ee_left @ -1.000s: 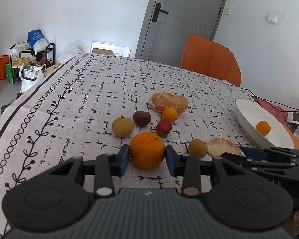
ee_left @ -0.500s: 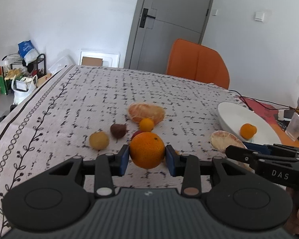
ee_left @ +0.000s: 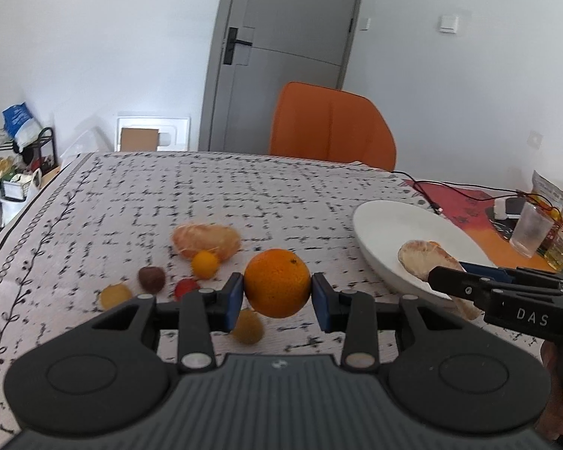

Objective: Organize fruits
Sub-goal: 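Carry the orange with the left tool into the bowl while the right tool releases the pomelo there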

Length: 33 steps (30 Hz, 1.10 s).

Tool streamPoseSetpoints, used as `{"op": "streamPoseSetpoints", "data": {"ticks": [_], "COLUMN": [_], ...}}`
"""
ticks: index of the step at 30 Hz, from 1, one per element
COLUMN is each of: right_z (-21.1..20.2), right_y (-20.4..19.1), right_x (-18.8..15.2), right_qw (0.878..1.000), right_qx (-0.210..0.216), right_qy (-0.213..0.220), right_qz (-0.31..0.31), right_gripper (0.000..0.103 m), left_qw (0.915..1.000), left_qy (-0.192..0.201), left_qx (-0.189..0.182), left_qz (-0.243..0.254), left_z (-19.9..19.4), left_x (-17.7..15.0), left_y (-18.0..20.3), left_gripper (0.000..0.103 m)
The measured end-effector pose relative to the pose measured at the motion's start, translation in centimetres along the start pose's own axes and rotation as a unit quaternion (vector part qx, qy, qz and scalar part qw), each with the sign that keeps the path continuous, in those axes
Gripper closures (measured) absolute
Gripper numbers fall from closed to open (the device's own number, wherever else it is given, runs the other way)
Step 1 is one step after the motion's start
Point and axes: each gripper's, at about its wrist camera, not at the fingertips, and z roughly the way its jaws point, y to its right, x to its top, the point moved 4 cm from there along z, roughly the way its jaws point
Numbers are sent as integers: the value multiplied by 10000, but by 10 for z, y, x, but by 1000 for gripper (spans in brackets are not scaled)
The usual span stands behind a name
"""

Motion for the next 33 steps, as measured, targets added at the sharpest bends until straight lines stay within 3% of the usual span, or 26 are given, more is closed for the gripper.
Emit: {"op": "streamPoseSetpoints", "data": {"ticks": [21, 33], "right_z": [-2, 11], "right_y": [78, 111], "right_x": [2, 1], "right_qw": [9945, 9904], "right_qx": [-814, -1017], "right_qy": [154, 140], "right_qz": [640, 924], "right_gripper": [66, 65], "left_qw": [9977, 9960], "left_qy": [-34, -134], "left_qx": [-461, -616], "left_qz": [488, 639], "left_z": [39, 75], "left_x": [18, 27], "left_y": [53, 80], "left_gripper": [65, 65]}}
